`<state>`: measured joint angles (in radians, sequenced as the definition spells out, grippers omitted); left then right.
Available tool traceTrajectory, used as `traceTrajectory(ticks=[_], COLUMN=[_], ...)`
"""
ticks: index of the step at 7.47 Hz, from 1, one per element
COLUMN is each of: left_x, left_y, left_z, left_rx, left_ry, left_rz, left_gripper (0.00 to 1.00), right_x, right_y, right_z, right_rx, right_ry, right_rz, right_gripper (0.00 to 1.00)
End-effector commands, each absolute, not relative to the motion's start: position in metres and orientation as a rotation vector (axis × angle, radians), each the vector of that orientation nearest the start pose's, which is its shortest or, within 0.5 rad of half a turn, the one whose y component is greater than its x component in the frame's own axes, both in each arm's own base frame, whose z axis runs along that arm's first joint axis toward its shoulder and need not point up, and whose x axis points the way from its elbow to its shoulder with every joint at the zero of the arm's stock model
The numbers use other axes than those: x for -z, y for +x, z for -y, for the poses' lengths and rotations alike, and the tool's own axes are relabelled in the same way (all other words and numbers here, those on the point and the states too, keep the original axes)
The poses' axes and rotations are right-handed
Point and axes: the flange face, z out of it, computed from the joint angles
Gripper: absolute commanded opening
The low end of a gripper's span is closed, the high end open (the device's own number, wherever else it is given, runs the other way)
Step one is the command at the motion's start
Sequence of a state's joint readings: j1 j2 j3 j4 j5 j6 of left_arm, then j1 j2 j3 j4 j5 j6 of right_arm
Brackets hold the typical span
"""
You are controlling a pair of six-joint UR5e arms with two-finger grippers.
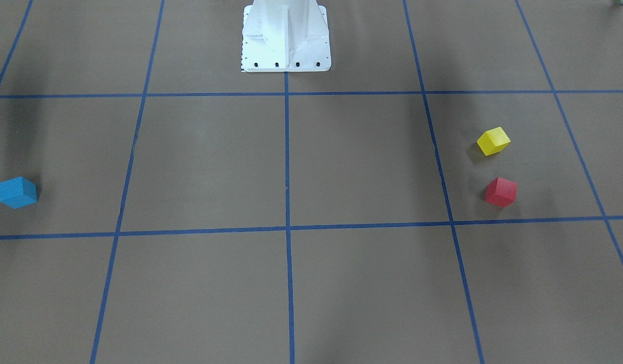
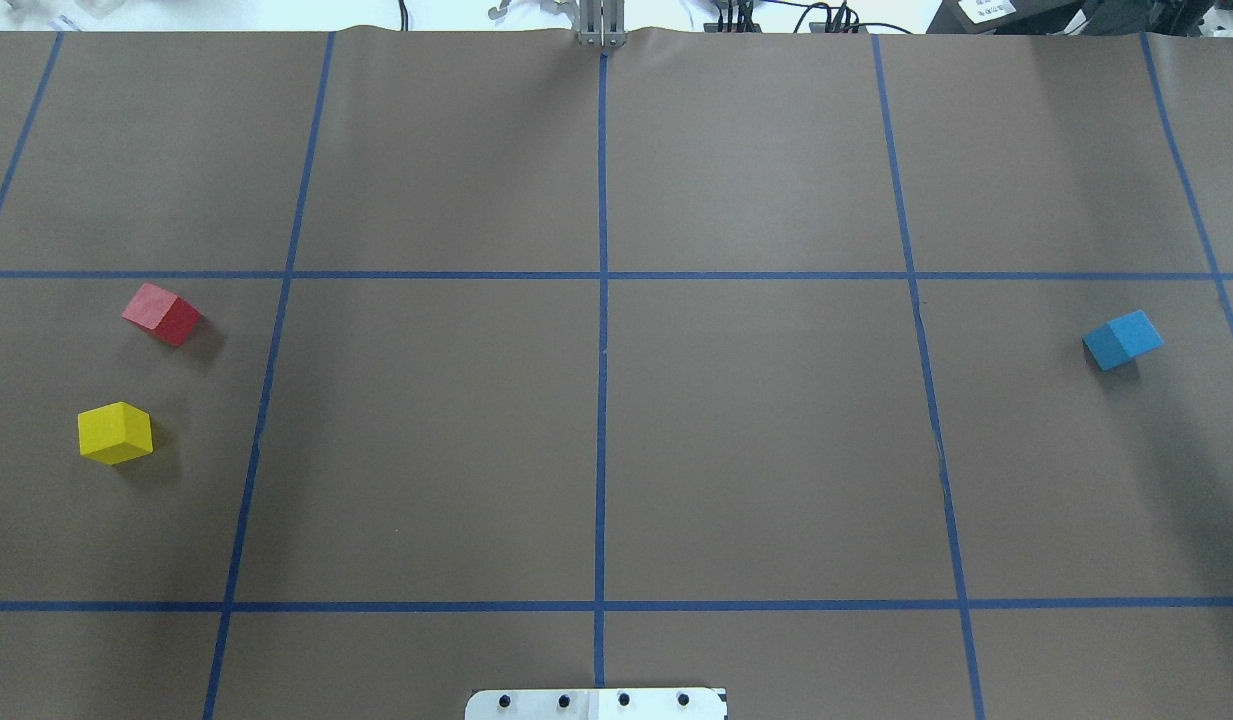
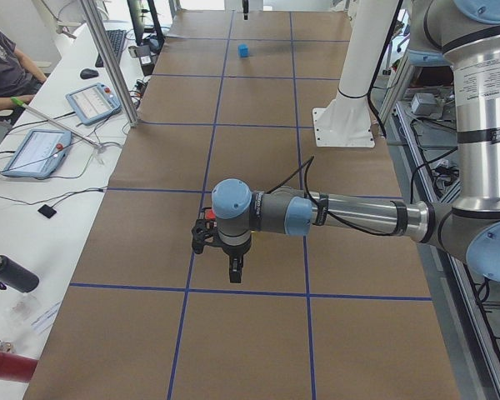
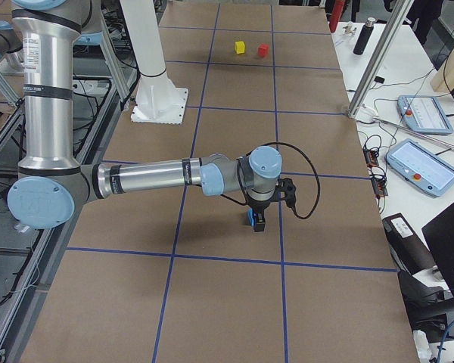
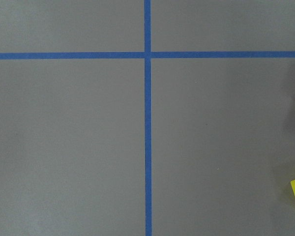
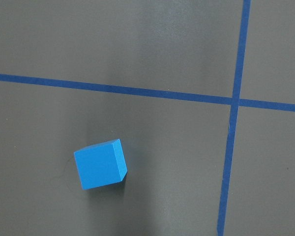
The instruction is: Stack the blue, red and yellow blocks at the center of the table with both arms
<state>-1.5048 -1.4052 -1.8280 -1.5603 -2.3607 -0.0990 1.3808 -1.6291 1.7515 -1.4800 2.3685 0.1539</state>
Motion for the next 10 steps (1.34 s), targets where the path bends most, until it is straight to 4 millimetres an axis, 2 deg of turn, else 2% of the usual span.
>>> traceTrajectory(ticks=[1, 2, 4, 5, 7, 8, 10], left_x=[-0.607, -0.606, -0.604, -0.603, -0.602, -0.600, -0.598], left_y=[-0.034, -0.034, -0.034, -0.034, -0.034, -0.033, -0.032], left_z=[0.429, 0.429, 0.429, 0.430, 0.429, 0.429, 0.429], left_rx=[0.000, -0.001, -0.003, -0.004, -0.005, -0.006, -0.006], left_ry=[0.011, 0.014, 0.017, 0.022, 0.023, 0.020, 0.021], left_rz=[-0.793, -0.793, -0.794, -0.794, -0.796, -0.811, -0.823], left_gripper=[1.00, 1.00, 1.00, 1.00, 1.00, 1.00, 1.00], right_x=[-0.590, -0.587, -0.591, -0.590, -0.581, -0.592, -0.620], right_y=[-0.075, -0.102, -0.120, -0.141, -0.161, -0.165, -0.172], right_z=[0.475, 0.474, 0.471, 0.472, 0.481, 0.484, 0.495], right_rx=[0.152, 0.218, 0.252, 0.298, 0.345, 0.360, 0.372], right_ry=[0.039, 0.084, 0.080, 0.072, 0.104, 0.151, 0.182], right_rz=[0.763, 0.744, 0.732, 0.733, 0.729, 0.704, 0.718], right_gripper=[1.00, 1.00, 0.99, 0.97, 0.95, 0.90, 0.91])
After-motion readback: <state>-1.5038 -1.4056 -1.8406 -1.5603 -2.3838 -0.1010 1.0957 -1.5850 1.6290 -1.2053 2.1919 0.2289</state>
